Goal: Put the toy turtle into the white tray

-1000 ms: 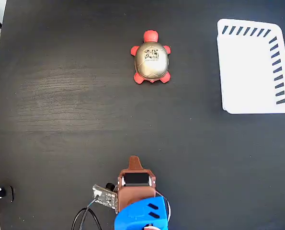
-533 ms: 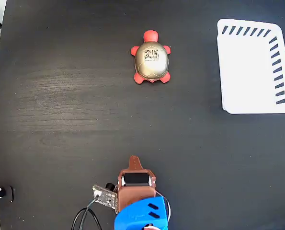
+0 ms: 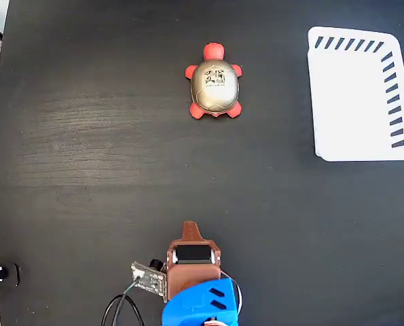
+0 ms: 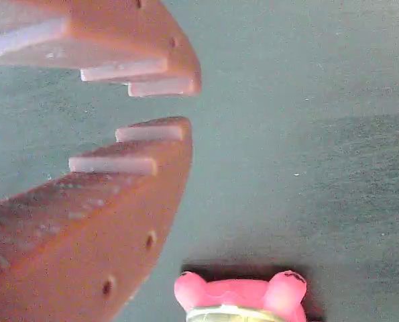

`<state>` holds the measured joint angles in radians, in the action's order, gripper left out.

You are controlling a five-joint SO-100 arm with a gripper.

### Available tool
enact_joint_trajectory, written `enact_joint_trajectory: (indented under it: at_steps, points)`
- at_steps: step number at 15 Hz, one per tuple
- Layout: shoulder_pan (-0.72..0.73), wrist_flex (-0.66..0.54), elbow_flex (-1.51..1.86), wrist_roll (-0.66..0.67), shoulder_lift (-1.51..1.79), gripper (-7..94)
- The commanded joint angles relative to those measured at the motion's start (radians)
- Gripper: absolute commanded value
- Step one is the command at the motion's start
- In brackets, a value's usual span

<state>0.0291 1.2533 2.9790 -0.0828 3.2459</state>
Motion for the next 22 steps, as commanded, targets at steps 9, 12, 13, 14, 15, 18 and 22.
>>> enact_joint_trajectory:
  at_steps: [9, 12, 13, 14, 15, 18, 22]
  points:
    - [0.020, 0.012, -0.051, -0.008, 0.005, 0]
    - [0.017, -0.014, -0.060, -0.009, -0.040, 0]
    - [-0.012, -0.051, -0.077, -0.046, -0.126, 0]
    - [-0.020, -0.092, -0.094, -0.080, -0.199, 0]
    - [-0.018, -0.112, -0.120, -0.103, -0.268, 0]
    - [-0.025, -0.158, -0.291, -0.121, -0.509, 0]
    - [-0.012, -0.183, -0.607, -0.129, -0.853, 0]
